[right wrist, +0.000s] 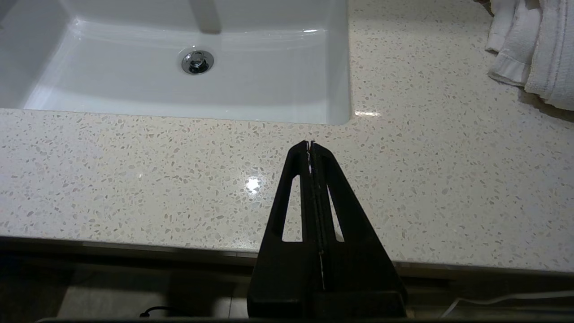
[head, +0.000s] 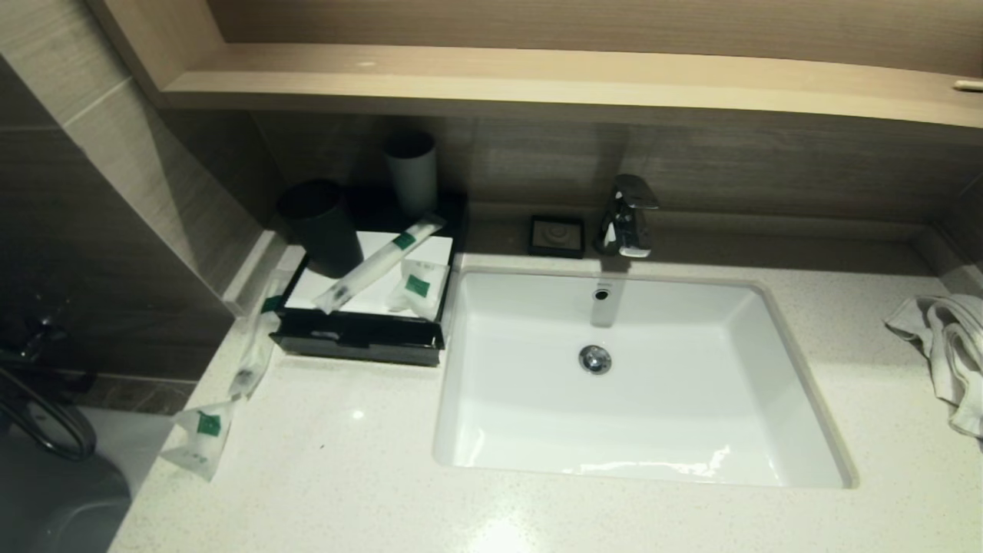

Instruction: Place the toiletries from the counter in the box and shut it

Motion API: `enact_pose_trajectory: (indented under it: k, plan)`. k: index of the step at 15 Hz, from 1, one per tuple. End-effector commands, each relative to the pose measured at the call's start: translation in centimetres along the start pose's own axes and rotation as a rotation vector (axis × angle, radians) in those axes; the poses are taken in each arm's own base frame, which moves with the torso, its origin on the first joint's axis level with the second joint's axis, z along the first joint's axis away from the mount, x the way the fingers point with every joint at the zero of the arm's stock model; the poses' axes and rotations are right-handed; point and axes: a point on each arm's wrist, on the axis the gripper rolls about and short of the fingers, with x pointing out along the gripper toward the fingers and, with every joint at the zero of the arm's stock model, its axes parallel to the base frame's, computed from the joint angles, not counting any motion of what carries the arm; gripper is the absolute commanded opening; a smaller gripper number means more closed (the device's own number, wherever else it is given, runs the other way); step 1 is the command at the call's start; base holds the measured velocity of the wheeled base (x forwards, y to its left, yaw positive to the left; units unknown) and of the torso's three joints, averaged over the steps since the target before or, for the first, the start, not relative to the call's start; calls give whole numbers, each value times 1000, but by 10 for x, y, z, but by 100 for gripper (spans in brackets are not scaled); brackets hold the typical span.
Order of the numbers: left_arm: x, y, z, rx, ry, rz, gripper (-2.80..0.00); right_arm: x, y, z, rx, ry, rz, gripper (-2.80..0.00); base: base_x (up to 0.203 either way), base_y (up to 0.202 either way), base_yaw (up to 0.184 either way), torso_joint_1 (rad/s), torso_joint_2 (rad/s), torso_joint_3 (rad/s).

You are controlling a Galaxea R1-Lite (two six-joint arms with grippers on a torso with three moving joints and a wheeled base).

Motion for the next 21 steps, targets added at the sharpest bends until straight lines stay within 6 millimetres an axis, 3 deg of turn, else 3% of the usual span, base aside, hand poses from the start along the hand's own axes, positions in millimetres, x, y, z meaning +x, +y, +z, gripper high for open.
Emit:
enact_pose_trajectory:
  k: [1, 16, 21]
  plan:
    - [0, 0, 0, 0, 2, 0, -280, 0, 0, 0, 0, 0, 1, -280, 0, 0, 0, 0, 0, 0]
    - [0, 0, 1, 3, -12, 2, -280, 0, 0, 0, 0, 0, 1, -280, 0, 0, 0, 0, 0, 0]
    - [-7, 0, 26, -1, -113, -2, -280, 0, 0, 0, 0, 0, 1, -280, 0, 0, 0, 0, 0, 0]
